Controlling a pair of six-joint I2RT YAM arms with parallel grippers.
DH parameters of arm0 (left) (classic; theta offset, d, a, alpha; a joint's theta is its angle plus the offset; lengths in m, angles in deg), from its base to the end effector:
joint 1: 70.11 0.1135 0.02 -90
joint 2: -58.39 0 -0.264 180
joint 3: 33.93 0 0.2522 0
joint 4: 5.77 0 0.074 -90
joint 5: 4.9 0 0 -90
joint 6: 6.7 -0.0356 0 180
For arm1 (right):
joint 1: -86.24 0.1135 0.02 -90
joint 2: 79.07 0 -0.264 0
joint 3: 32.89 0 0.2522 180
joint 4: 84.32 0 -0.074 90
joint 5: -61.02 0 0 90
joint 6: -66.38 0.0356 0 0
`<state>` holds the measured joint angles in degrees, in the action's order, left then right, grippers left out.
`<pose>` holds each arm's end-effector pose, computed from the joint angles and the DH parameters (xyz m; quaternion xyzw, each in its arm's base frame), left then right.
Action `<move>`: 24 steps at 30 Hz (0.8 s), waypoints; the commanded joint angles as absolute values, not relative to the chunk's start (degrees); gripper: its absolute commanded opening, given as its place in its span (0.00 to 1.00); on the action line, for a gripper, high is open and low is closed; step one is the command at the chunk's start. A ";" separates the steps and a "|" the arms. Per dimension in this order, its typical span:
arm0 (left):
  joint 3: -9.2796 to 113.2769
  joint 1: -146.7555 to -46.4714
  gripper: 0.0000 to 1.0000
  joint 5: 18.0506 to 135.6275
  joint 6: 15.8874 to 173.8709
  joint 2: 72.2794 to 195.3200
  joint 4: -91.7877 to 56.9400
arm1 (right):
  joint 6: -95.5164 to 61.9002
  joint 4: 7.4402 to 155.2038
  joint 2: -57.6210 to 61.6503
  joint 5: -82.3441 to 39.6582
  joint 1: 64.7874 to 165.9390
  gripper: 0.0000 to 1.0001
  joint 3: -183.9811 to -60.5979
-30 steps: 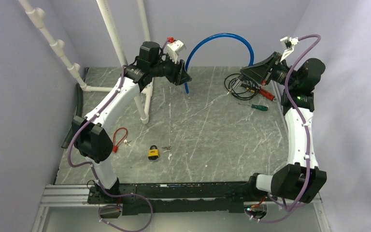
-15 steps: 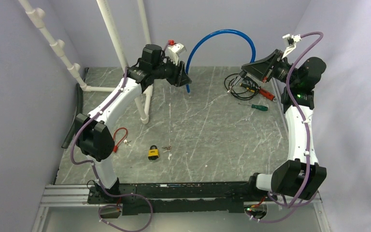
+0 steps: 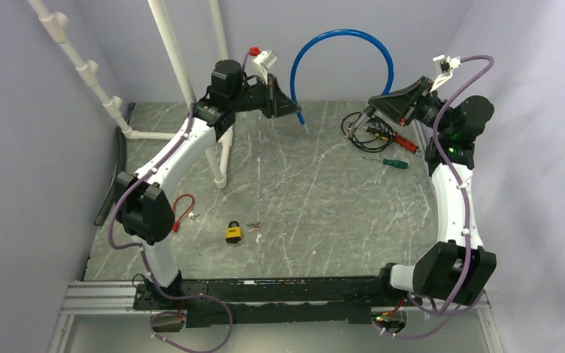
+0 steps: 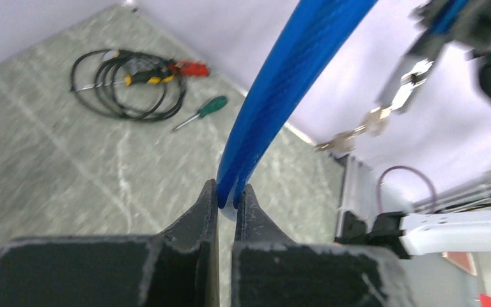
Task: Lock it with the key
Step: Pick up the lock from the center of the board.
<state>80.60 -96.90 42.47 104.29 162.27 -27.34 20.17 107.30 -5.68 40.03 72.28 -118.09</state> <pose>0.3726 -0.2151 0.3974 0.2675 0.7058 -0.4965 0.4287 0.2710 -0.0331 0.4526 -0.1963 0.6247 0.4777 0.5857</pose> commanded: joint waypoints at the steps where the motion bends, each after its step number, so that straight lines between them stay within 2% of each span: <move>1: 85.54 -96.69 0.00 34.91 120.61 160.81 -8.50 | 24.00 119.92 -7.60 37.78 72.04 0.00 -116.79; 7: 91.78 -98.92 0.00 36.85 126.57 162.62 -5.10 | 25.68 123.92 -7.74 36.02 72.96 0.00 -116.27; 13: 95.79 -101.44 0.00 43.35 130.25 164.62 -4.73 | 24.44 120.96 -8.61 32.69 74.81 0.00 -115.58; 24: 91.52 -105.31 0.00 53.16 128.84 164.58 1.66 | 28.51 113.59 -7.68 22.56 76.04 0.00 -114.94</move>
<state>92.69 -103.76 47.54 129.49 166.47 -5.51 25.76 114.67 -7.28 27.86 75.60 -115.25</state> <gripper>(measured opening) 0.062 0.124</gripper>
